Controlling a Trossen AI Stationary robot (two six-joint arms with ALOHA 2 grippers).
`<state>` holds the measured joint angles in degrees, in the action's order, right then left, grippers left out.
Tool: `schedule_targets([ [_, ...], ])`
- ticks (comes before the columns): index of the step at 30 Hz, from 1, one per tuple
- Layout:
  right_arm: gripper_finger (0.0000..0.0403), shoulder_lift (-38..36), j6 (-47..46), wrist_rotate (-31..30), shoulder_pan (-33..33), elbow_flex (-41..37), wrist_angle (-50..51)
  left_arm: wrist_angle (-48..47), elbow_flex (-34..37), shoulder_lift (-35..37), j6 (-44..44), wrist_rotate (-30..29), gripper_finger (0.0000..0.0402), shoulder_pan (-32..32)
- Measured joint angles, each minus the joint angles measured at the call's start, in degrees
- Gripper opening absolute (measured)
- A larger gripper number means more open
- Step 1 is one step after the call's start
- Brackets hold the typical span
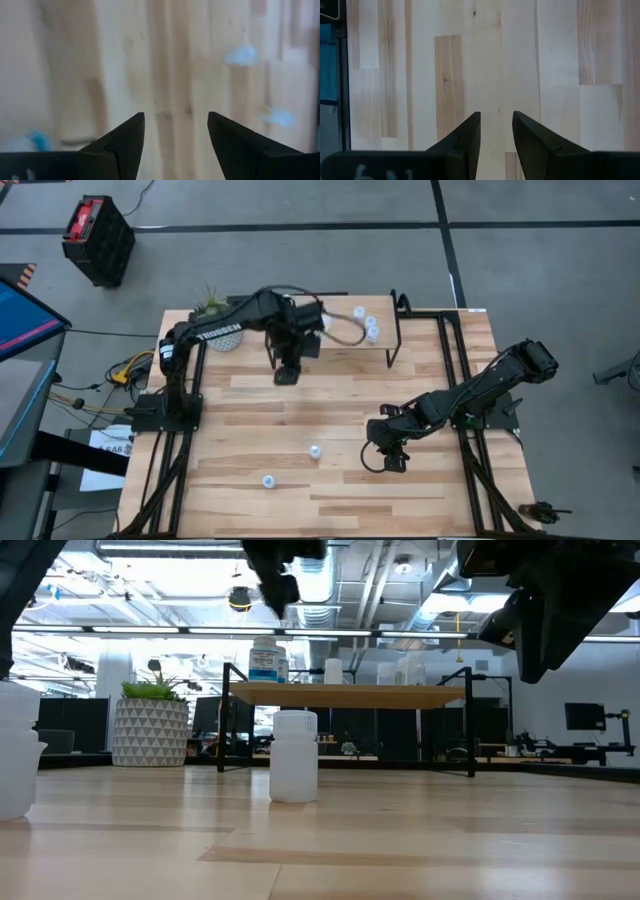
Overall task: Pick and place medicine bottles onto shelf by color
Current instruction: Align the bottom white pill bottle with the other white pill bottle on the shelf
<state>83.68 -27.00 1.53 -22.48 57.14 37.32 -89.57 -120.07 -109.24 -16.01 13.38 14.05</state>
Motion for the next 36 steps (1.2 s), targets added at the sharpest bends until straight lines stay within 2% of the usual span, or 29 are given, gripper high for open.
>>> schedule_targets([
  [5,0.0136,0.0,-2.8,0.0,0.0,0.0,0.2,-0.8,9.2,6.6,4.5,1.4,0.0203,-4.8],
  [9,0.0136,0.0,-9.6,0.0,0.0,0.0,0.5,3.0,23.0,15.3,10.9,1.0,0.0203,-10.7],
  [13,0.0136,0.0,-12.0,0.0,0.0,0.0,0.6,15.6,40.3,26.5,21.1,0.9,0.0203,-19.6],
  [16,0.0136,0.0,-12.1,0.0,0.0,0.0,0.6,30.0,53.1,34.5,30.3,-2.7,0.0203,-27.9],
  [21,0.0136,0.0,-12.1,0.0,0.1,0.0,0.1,48.7,69.8,43.3,43.8,-16.4,0.0203,-42.0],
  [24,0.0136,0.0,-12.1,0.0,0.1,0.0,-0.1,56.6,76.1,44.4,47.9,-25.4,0.0203,-49.1],
  [27,0.0136,0.0,-12.1,0.0,0.1,0.0,-0.2,63.0,80.4,43.3,49.2,-30.8,0.0203,-54.2],
  [30,0.0136,0.0,-12.1,-0.1,0.1,0.0,-0.5,67.0,83.0,40.7,49.9,-32.7,0.0203,-57.4],
  [36,0.0136,0.0,-12.1,-0.3,0.1,0.0,-1.1,70.3,83.2,31.9,49.7,-33.3,0.0203,-60.2],
])
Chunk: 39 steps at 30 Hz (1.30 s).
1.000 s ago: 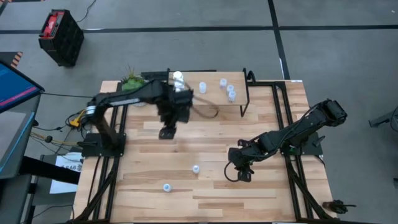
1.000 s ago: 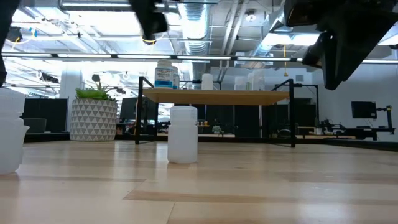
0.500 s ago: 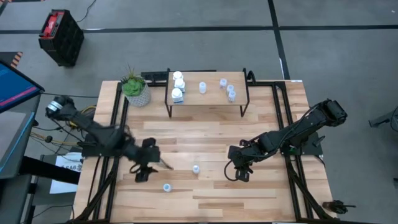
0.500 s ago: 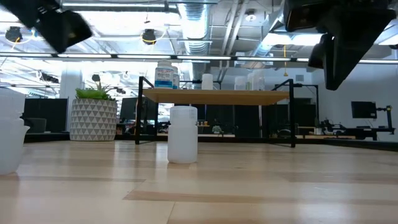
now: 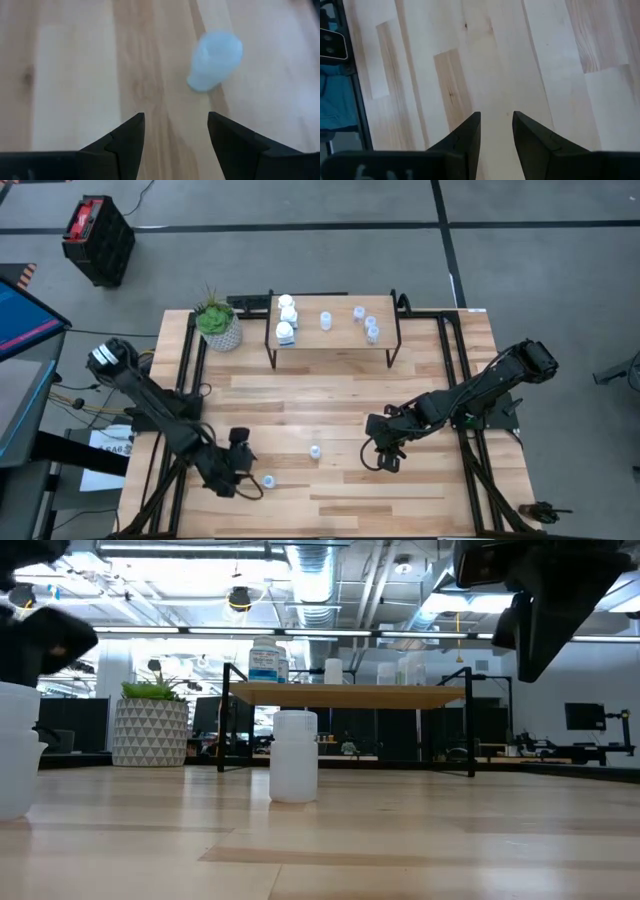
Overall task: Pick and place medicine bottles onto shelf by color
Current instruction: Align the bottom white pill bottle with the other white pill bottle on the shelf
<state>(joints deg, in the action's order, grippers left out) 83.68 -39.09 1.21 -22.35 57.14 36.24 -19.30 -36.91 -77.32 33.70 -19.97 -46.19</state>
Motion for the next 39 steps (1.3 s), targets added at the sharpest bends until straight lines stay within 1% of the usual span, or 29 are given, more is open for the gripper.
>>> schedule_targets([
  [4,0.0136,0.0,0.0,0.0,0.0,0.0,-0.4,6.8,0.1,-7.4,-3.9,0.1,0.0203,-0.7],
  [8,0.0136,0.0,0.0,0.0,0.0,0.0,-0.5,13.4,0.0,-11.3,-5.1,0.4,0.0203,-0.4],
  [14,0.0136,0.0,0.0,0.0,0.0,0.0,-0.3,15.1,0.0,-11.5,-5.3,-0.3,0.0203,-0.4],
  [21,0.0136,0.0,0.5,0.2,0.0,0.0,-0.2,20.4,0.0,-11.6,-8.0,-1.5,0.0203,0.0],
  [29,0.0136,0.0,0.7,0.3,0.0,0.0,0.4,27.7,0.0,-15.0,-10.9,-0.6,0.0203,1.6],
  [37,0.0136,0.0,0.7,0.4,-0.1,0.0,1.9,27.5,0.0,-15.1,-10.8,2.3,0.0202,3.0],
  [39,0.0136,0.0,0.7,0.4,-0.1,0.0,2.1,26.9,0.0,-14.8,-10.8,2.2,0.0191,3.2],
])
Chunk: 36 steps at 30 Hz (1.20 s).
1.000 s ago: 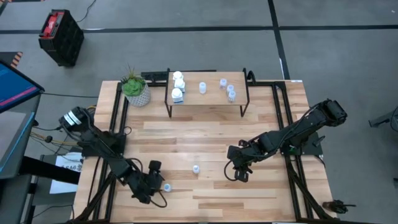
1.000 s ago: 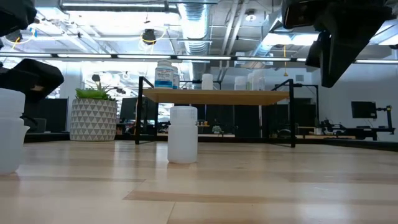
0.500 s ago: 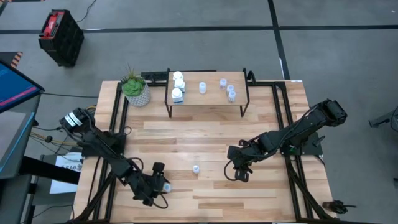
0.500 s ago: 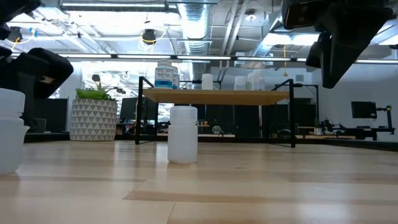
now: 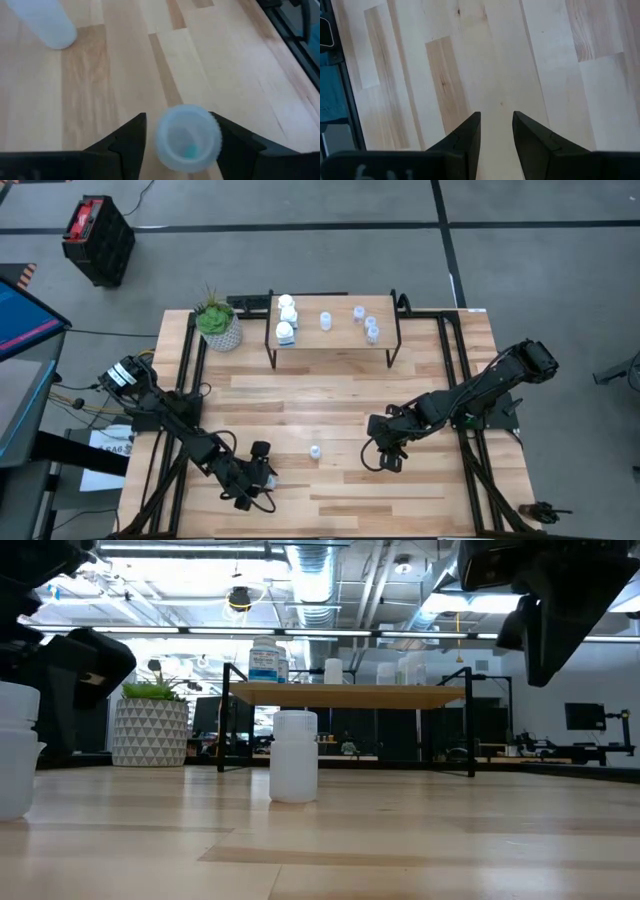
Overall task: Pick and place medicine bottles onto shelf by color
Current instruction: Align the bottom white pill bottle with the other white pill bottle on the shelf
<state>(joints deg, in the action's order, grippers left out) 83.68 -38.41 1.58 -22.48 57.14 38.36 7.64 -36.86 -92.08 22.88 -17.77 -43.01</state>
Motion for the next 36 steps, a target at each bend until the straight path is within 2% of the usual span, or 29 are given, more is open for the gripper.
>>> schedule_targets([
  [5,0.0136,0.0,0.0,0.0,0.0,0.0,0.5,-2.6,0.0,3.5,-4.4,-0.6,0.0103,1.5],
  [8,0.0136,0.0,0.0,0.0,0.0,0.0,0.5,-4.3,0.0,7.5,-8.5,-0.7,0.0101,5.3],
  [11,0.0136,0.0,0.0,0.0,0.0,0.0,0.6,-4.8,0.0,12.4,-13.1,0.4,0.0101,13.0],
  [14,0.0136,0.0,0.0,0.0,0.0,0.0,0.6,-4.6,-0.9,16.7,-16.9,3.7,0.0101,23.7],
  [18,0.0136,0.0,0.0,0.0,0.0,0.0,0.7,-5.4,-6.9,18.3,-22.7,10.2,0.0101,37.6],
  [22,0.0136,0.0,0.0,0.0,0.0,0.0,0.9,-9.8,-17.4,15.1,-28.0,14.5,0.0101,46.9],
  [27,0.0136,0.0,0.0,0.0,0.0,0.0,1.2,-23.5,-34.1,6.0,-32.4,15.8,0.0101,55.1],
  [32,0.0136,0.0,0.0,0.0,0.0,0.0,1.5,-31.8,-46.4,-3.7,-35.8,18.0,0.0101,59.2],
  [36,0.0136,0.0,0.0,0.0,0.0,0.0,1.9,-34.4,-51.0,-7.8,-37.3,22.4,0.0101,61.4],
])
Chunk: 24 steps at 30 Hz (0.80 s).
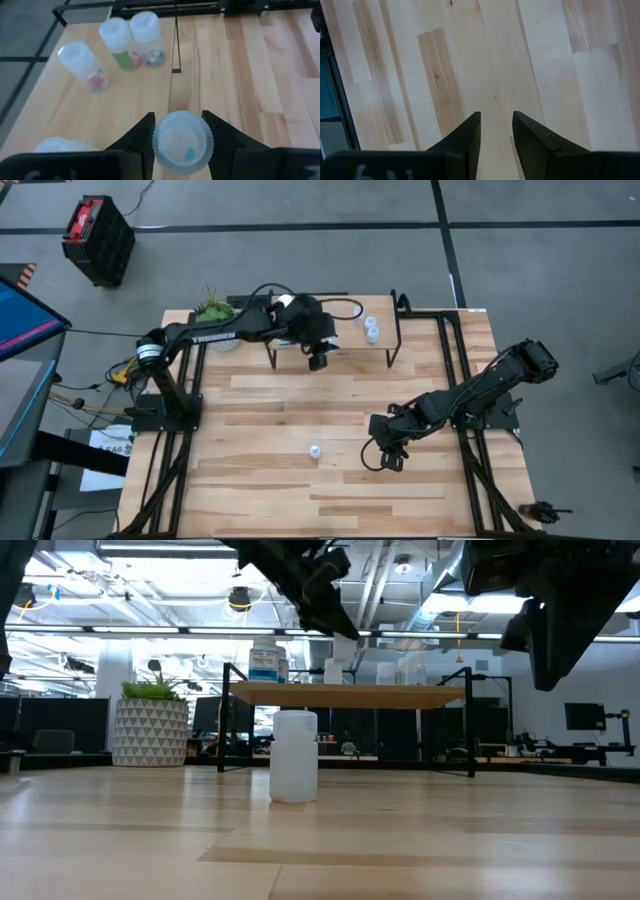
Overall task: Pick and place medicine bottles onto shelf by color
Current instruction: Align the bottom white pill bottle with the other white pill bottle on the shelf
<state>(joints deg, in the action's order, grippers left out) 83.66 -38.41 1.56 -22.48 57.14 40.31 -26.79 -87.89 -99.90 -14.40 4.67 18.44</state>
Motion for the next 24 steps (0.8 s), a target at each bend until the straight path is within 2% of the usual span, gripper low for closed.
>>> schedule_targets([
  [12,0.0136,0.0,1.2,0.0,0.0,0.0,1.1,0.1,-0.1,-0.5,0.0,1.1,0.0101,6.4],
  [21,0.0136,0.0,1.4,0.0,0.0,0.0,1.1,-3.3,-0.1,-0.6,-1.5,2.7,0.0101,6.7],
  [24,0.0136,0.0,1.4,0.0,0.0,0.0,1.3,-1.6,0.0,-1.3,-0.9,1.1,0.0101,6.3],
])
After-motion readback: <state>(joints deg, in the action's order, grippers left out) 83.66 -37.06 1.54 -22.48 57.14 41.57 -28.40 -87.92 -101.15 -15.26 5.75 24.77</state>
